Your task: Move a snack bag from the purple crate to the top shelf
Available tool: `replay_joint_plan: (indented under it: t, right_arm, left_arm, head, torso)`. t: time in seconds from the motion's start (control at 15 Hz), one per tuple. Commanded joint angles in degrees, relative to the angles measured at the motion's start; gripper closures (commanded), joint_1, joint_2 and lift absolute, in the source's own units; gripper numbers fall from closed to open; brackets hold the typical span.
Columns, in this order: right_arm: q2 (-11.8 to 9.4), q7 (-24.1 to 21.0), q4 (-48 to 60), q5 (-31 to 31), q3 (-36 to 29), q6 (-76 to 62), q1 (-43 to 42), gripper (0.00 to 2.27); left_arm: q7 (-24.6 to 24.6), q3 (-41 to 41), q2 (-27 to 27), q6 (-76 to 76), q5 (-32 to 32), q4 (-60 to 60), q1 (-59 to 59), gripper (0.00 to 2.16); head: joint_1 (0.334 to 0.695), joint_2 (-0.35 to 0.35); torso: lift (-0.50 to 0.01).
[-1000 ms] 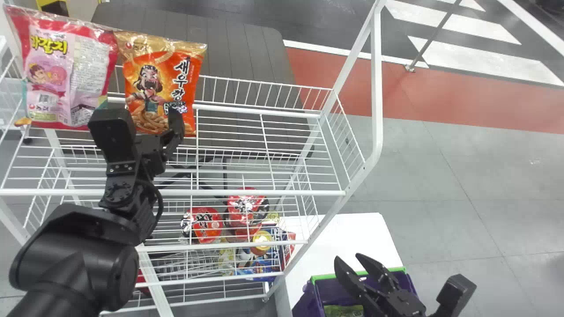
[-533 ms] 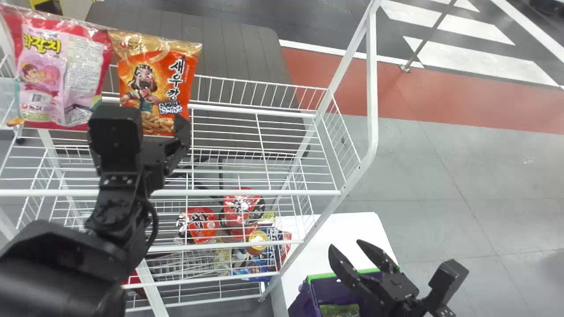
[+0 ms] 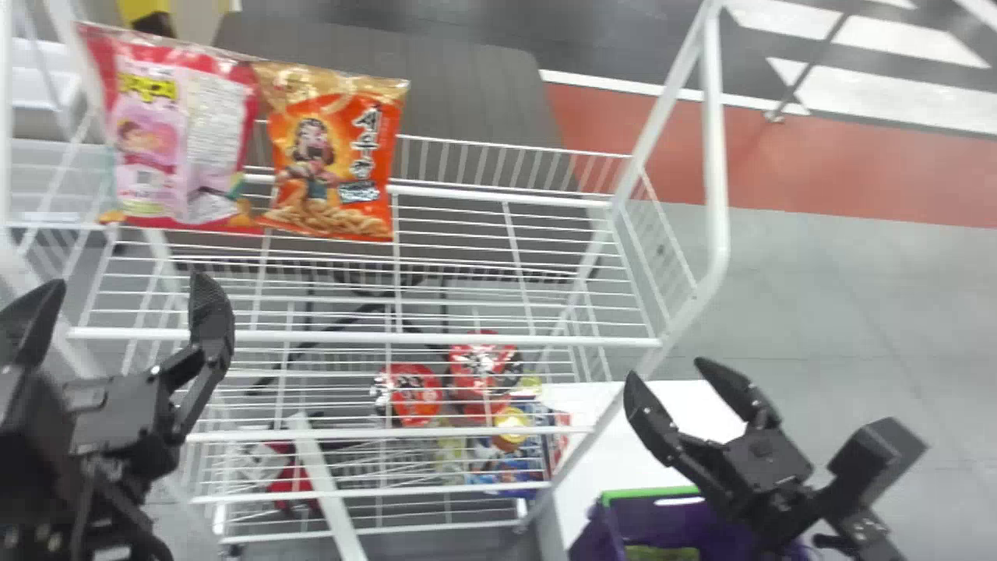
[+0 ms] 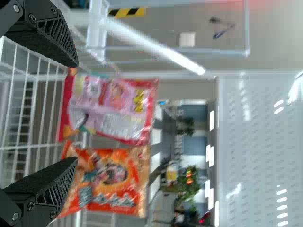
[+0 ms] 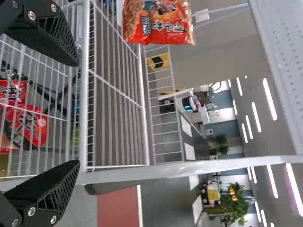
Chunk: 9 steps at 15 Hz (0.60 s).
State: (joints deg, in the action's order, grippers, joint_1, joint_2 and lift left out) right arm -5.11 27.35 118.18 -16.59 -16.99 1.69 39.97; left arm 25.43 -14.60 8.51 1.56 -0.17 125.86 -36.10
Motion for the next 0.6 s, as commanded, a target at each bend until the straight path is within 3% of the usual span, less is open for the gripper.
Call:
replay_joint_plan:
  t: [0.0,0.2,0.53]
  right_arm:
    - [0.37,-1.25,9.78,1.91,4.24,4.25,2.48,0.08]
    - [1.77,-1.78,13.04,2.09,7.93,5.48,2.31,0.08]
    - [2.30,-2.13,13.12,1.65,8.64,5.83,2.57,0.09]
  left_arm:
    - [3.40,0.10,1.25,17.29,-1.94,-1.76,-5.21,0.13]
    - [3.75,0.19,2.30,18.35,-3.09,-0.97,-8.64,0.13]
    - [2.35,-0.87,2.13,12.02,-2.29,-1.85,-8.72,0.12]
  head:
    - [0.695,-0.175]
    - [0.695,-0.036]
    - [0.695,0.007]
  torso:
    - [0.000]
    - [0.000]
    - [0.000]
